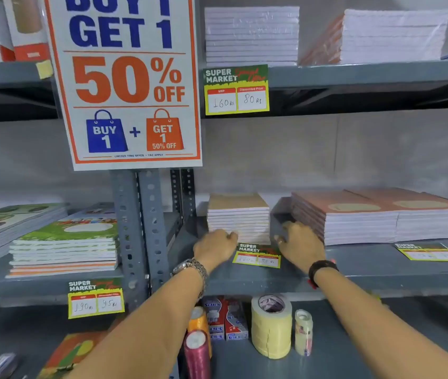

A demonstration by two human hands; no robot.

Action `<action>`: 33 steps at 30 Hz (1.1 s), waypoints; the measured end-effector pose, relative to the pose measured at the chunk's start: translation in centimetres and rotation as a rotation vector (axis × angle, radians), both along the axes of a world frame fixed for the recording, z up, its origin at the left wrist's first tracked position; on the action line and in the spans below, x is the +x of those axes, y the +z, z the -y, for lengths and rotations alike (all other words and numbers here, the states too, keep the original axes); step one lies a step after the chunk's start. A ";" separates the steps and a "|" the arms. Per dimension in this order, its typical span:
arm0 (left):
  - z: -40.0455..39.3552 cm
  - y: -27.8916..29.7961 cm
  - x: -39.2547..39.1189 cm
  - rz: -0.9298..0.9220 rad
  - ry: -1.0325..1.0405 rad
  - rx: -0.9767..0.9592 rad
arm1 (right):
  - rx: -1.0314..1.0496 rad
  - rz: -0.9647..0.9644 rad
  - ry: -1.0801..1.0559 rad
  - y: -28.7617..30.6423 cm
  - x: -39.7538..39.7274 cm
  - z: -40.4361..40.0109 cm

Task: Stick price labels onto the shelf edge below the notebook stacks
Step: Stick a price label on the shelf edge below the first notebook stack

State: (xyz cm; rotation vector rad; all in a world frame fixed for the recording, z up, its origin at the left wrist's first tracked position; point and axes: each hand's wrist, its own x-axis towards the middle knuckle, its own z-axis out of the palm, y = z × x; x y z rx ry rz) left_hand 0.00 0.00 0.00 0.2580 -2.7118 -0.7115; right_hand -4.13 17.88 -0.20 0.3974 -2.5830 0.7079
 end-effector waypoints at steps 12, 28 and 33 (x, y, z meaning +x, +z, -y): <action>1.5 -3.3 -3.8 -0.082 0.158 0.179 | -0.368 0.383 0.090 -1.2 -2.8 -0.8; 2.2 -6.0 6.4 -0.344 -0.036 0.291 | -0.317 0.233 0.226 -2.6 5.1 -2.1; 1.5 -7.7 8.9 -0.337 0.074 0.197 | -0.086 0.072 0.228 -3.7 7.0 -1.6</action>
